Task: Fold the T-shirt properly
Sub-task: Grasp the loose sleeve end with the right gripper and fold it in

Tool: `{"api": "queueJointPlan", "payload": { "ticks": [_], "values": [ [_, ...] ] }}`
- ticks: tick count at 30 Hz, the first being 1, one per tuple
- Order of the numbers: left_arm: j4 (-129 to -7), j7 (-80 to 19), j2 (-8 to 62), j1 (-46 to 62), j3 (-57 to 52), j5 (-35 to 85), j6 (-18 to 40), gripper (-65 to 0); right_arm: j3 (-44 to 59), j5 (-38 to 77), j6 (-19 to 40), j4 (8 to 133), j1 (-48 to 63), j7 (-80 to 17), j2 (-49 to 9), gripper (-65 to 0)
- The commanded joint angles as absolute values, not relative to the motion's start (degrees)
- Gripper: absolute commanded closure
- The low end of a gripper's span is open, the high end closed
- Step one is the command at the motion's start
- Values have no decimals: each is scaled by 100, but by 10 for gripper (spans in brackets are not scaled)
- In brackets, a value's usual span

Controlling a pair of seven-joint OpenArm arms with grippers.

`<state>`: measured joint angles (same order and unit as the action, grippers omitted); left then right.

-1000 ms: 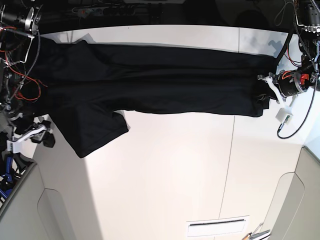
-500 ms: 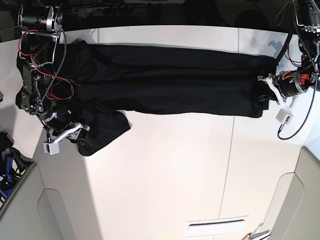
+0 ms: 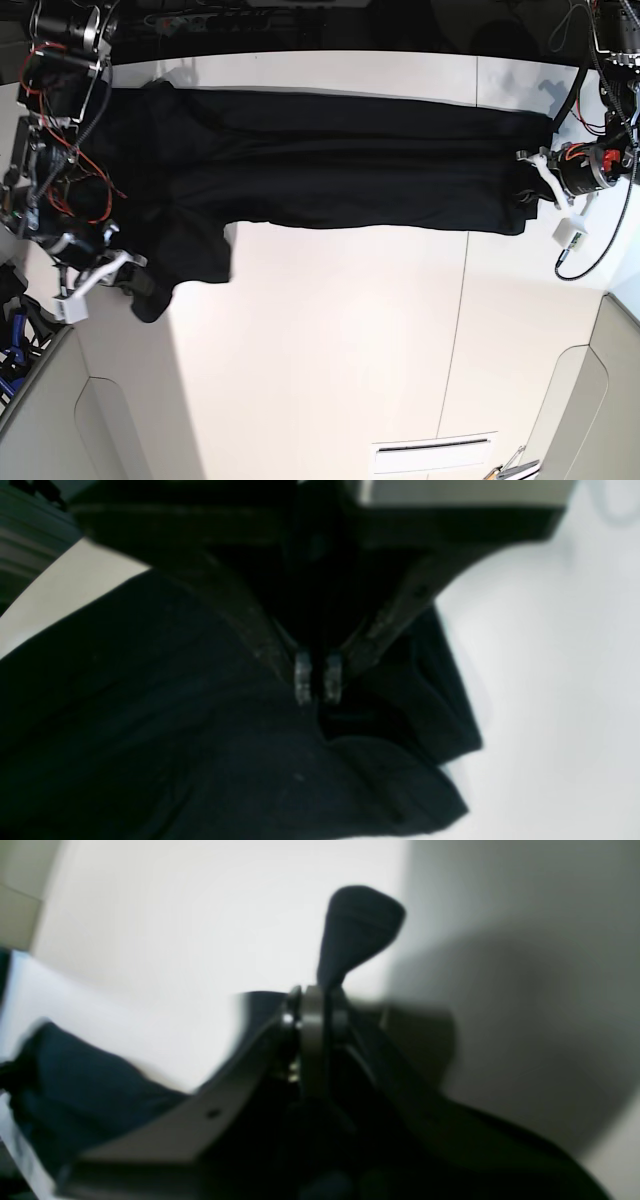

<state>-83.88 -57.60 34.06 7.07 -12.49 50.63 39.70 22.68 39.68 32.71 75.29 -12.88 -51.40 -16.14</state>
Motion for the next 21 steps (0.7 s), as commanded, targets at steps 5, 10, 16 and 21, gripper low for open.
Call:
{"api": "queueJointPlan", "payload": {
  "ticks": [5, 10, 16, 21],
  "values": [
    [-9142, -5704, 3852, 1083, -1321, 5164, 4000, 0, 3135, 4919, 3328, 9188, -434, -5754, -1732, 0],
    [-9874, -5749, 4029, 1581, -1380, 5151, 3918, 0, 3922, 5437, 3328, 10206, 558, -5881, -1747, 0],
    [-10101, -5752, 4016, 2001, -1741, 5063, 3924, 0, 4412, 5601, 3328, 10457, 1529, -5874, -1712, 0],
    [-10101, -5833, 3999, 2023, -1765, 5013, 3924, 0, 4412, 4987, 3323, 10304, 1704, -5830, -1505, 0]
  ]
}}
